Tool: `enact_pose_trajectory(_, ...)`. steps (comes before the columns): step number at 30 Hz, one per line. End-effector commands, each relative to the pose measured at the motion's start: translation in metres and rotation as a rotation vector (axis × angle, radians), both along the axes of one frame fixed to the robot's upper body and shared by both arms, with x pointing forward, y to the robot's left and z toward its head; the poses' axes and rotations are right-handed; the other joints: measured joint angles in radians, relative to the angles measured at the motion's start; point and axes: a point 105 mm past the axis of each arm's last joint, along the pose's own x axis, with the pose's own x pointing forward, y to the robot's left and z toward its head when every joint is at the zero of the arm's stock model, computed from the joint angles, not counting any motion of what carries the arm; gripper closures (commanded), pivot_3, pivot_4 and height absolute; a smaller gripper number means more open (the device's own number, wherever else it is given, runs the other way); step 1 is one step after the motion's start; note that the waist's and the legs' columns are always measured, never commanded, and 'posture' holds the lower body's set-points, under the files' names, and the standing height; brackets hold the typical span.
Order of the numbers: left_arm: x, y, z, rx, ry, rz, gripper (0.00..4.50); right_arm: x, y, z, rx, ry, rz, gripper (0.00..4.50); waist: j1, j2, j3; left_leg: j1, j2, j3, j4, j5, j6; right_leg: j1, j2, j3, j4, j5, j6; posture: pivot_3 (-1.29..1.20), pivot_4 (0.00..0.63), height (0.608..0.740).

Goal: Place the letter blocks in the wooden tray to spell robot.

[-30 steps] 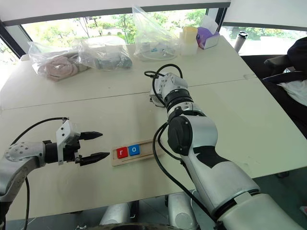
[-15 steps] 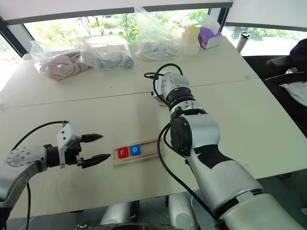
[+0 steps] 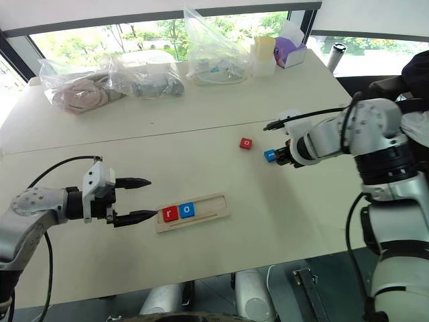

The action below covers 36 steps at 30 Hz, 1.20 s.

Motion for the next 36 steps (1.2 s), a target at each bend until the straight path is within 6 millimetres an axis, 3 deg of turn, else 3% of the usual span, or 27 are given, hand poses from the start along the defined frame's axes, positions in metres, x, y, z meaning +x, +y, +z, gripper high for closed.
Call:
enact_pose_trajectory(1, 0.003, -0.001, 0.010, 0.002, -0.032, -0.035, 0.00, -0.016, 0.012, -0.004, 0.022, 0.033, 0.058, 3.38, 0.002, 0.000, 0.000, -0.001, 0.001, 0.000, 0.000, 0.000, 0.000, 0.000, 0.001, 0.001, 0.000, 0.000, 0.000, 0.00, 0.150, 0.740)
enact_pose_trajectory(9, 0.008, -0.005, 0.011, -0.001, -0.043, -0.036, 0.00, -0.032, 0.024, -0.024, 0.073, -0.003, -0.020, 3.38, 0.013, -0.001, 0.001, -0.002, 0.001, 0.001, 0.001, 0.000, 0.000, -0.001, 0.002, 0.003, -0.002, 0.000, 0.000, 0.00, 0.150, 0.740)
enact_pose_trajectory(20, 0.007, -0.005, 0.010, -0.001, -0.038, -0.012, 0.00, -0.043, 0.019, -0.042, 0.052, 0.016, -0.057, 3.38, 0.029, -0.001, 0.001, -0.003, 0.002, 0.001, 0.002, 0.000, 0.000, -0.001, 0.002, 0.004, -0.001, 0.000, -0.001, 0.00, 0.150, 0.740)
enact_pose_trajectory(26, 0.008, -0.003, 0.010, 0.002, -0.040, 0.000, 0.00, -0.041, 0.018, -0.031, 0.021, 0.005, -0.014, 0.32, 0.028, -0.001, 0.001, -0.003, 0.002, 0.001, 0.002, 0.000, 0.000, -0.001, 0.002, 0.004, -0.001, 0.000, -0.001, 0.00, 0.150, 0.740)
enact_pose_trajectory(27, 0.008, -0.002, 0.011, 0.003, -0.041, 0.001, 0.00, -0.041, 0.017, -0.027, 0.009, 0.004, 0.002, 0.06, 0.028, -0.001, 0.001, -0.003, 0.002, 0.001, 0.002, 0.000, 0.000, -0.001, 0.002, 0.004, -0.001, 0.000, -0.001, 0.00, 0.150, 0.740)
enact_pose_trajectory(31, 0.010, -0.002, 0.012, 0.005, -0.045, 0.003, 0.00, -0.033, 0.036, 0.016, -0.014, -0.121, 0.211, 0.06, 0.025, -0.001, 0.001, -0.003, 0.002, 0.001, 0.002, 0.000, 0.000, -0.002, 0.002, 0.004, -0.001, 0.001, -0.002, 0.00, 0.150, 0.740)
enact_pose_trajectory(33, 0.010, -0.002, 0.012, 0.005, -0.046, 0.002, 0.00, -0.035, 0.052, 0.034, -0.031, -0.239, 0.414, 0.06, 0.028, -0.001, 0.001, -0.003, 0.003, 0.001, 0.002, 0.000, 0.000, -0.002, 0.004, 0.004, -0.001, 0.001, -0.002, 0.00, 0.150, 0.740)
enact_pose_trajectory(36, 0.011, -0.003, 0.013, 0.010, -0.052, 0.000, 0.00, -0.031, 0.047, 0.045, -0.141, -0.456, 0.789, 0.06, 0.051, -0.001, 0.001, -0.003, 0.004, -0.002, 0.001, -0.001, 0.000, -0.003, 0.005, 0.000, -0.002, -0.002, -0.003, 0.00, 0.150, 0.740)
